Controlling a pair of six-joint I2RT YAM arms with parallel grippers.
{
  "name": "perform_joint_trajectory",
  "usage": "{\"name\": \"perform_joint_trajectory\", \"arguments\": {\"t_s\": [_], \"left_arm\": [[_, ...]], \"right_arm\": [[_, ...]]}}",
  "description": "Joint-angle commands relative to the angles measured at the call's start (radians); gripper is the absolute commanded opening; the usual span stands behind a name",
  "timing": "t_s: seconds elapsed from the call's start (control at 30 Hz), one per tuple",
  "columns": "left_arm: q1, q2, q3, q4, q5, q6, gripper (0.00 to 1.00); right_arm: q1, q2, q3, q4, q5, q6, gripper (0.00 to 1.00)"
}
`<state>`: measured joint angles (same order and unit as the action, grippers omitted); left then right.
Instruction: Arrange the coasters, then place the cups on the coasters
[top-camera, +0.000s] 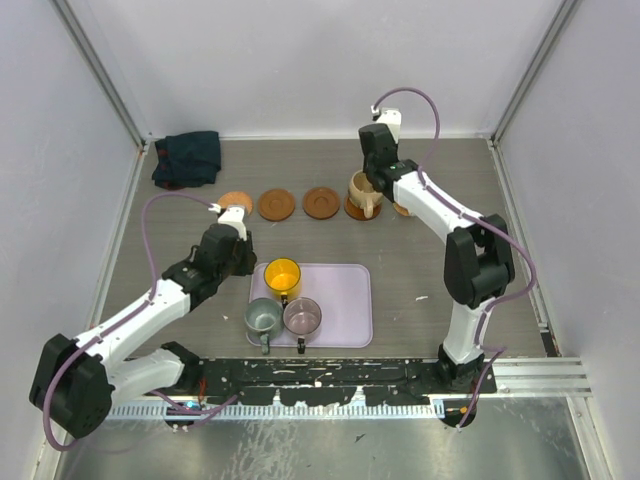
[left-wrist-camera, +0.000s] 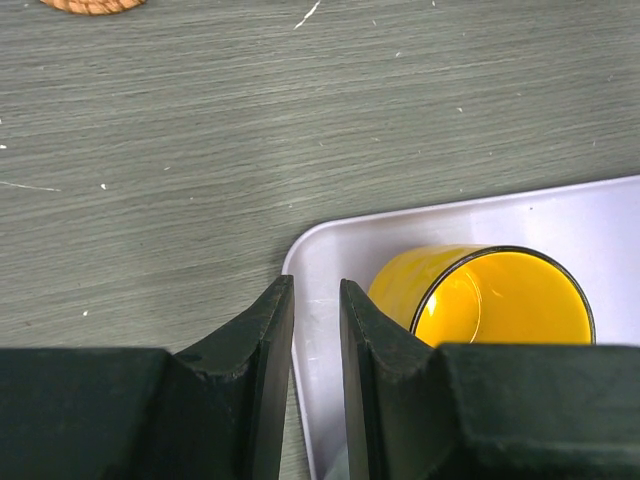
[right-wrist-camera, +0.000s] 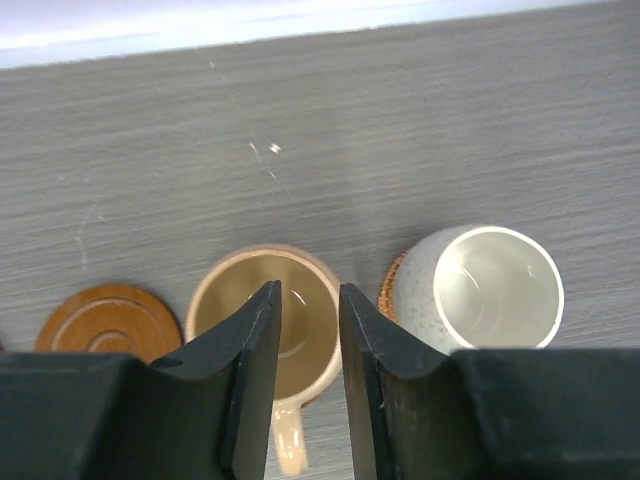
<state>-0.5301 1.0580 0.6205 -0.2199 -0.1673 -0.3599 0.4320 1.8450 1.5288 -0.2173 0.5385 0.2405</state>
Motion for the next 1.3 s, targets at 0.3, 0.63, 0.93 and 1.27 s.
{"name": "perform_joint_trajectory", "arguments": {"t_s": [0.3,0.63,0.93,1.27], "left_arm": [[-0.001,-0.011,-0.001,0.044,-0.026,-0.005,0.27],[-0.002,0.000,-0.001,0.055,-0.017,-0.014,0.27],[-0.001,-0.007,-0.002,0.046,-0.025,-0.015,0.27],[-0.002,0.000,0.008,0.043,-0.031,-0.010,0.27]], "right_arm": [[-0.013,-0.105,-0.134,-0.055,-0.154,0.042,0.66],[0.012,-0.153,-0.206,-0.111,-0.239,0.022,0.79],[0.015,-0.061,-0.174,-0.126,-0.239,0.028,0.75],[0.018,-0.005,-0.177,-0.115,-0.210,0.043,0.71]]}}
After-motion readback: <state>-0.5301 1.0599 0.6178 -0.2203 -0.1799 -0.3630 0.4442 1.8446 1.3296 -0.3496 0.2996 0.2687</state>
